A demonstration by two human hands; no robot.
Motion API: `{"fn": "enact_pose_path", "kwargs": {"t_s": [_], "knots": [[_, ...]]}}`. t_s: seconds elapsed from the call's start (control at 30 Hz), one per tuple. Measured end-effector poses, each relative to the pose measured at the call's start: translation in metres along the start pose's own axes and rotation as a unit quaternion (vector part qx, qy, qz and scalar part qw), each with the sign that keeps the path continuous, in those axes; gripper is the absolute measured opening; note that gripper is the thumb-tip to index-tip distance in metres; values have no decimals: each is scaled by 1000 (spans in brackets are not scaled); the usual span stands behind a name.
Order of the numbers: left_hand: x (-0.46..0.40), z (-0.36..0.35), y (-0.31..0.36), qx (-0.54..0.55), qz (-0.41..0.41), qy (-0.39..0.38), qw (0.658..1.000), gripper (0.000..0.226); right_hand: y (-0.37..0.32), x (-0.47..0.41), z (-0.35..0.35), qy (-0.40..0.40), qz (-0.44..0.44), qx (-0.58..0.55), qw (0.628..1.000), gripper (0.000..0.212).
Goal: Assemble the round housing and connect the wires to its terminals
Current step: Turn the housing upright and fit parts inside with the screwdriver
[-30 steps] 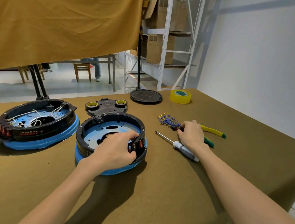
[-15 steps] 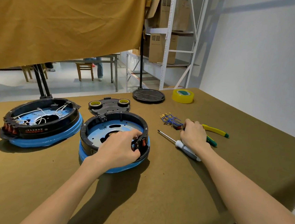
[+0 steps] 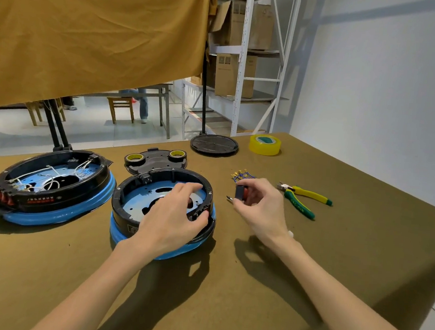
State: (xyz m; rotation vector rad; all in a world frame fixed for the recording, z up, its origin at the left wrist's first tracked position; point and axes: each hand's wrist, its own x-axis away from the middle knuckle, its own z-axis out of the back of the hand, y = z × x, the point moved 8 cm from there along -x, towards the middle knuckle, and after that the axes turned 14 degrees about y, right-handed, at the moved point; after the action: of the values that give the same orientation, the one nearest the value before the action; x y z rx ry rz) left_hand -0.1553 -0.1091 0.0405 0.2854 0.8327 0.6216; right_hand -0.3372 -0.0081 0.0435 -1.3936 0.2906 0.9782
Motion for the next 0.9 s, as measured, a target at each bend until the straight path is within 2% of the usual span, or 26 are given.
{"fn": "enact_pose_path", "kwargs": {"t_s": [0.07,0.17,0.43,0.6,0.77,0.9], "knots": [[-2,8,5,63,11,41,997,40,-20,13,-6,-20,1,-57,998,31],[-4,12,11,112,28,37,993,20,-40,26,-15,-50,7,-103,993,30],[-4,7,21,237,64,-55,968,23,-49,32,-24,-86,-13,-143,986,39],[-6,11,20,275,76,-47,957,24,-55,32,-23,-89,-11,-152,984,47],[-9,20,20,276,40,-12,960,25,-58,32,-23,-108,0,-145,984,47],[-7,14,21,313,55,-36,947,19,-56,36,-25,-116,12,-113,987,48]]}}
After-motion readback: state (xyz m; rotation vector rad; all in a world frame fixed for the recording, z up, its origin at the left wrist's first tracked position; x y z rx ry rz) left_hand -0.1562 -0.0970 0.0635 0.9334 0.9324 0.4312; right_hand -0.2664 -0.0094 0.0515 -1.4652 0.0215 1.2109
